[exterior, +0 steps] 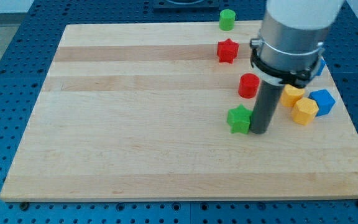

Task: Push green star right diagonally towards red circle

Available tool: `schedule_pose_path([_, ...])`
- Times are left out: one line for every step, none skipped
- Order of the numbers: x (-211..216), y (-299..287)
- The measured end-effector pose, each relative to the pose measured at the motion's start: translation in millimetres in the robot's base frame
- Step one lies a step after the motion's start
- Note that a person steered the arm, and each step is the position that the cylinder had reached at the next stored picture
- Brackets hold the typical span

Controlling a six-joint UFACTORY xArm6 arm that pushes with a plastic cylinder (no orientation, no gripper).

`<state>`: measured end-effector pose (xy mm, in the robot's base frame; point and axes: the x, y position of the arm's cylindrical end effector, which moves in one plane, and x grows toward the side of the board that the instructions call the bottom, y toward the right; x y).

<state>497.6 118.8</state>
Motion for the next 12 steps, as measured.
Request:
schedule_pose_path([-15.5,-13.5])
schedule_pose_path([-29.4,-25.9])
schedule_pose_path([-38.0,-32.7])
schedule_pose_path([-45.9,-32.7])
schedule_pose_path([-67.1,-34.2])
schedule_pose_path([-90.4,-57.9])
schedule_pose_path([-103.6,-84.9])
schedule_pose_path([-103.6,-104.4])
schedule_pose_path([-98.3,-105.0])
schedule_pose_path([-90.6,-100.2])
schedule_pose_path([-79.8,-90.0])
schedule_pose_path([-65.4,-83.8])
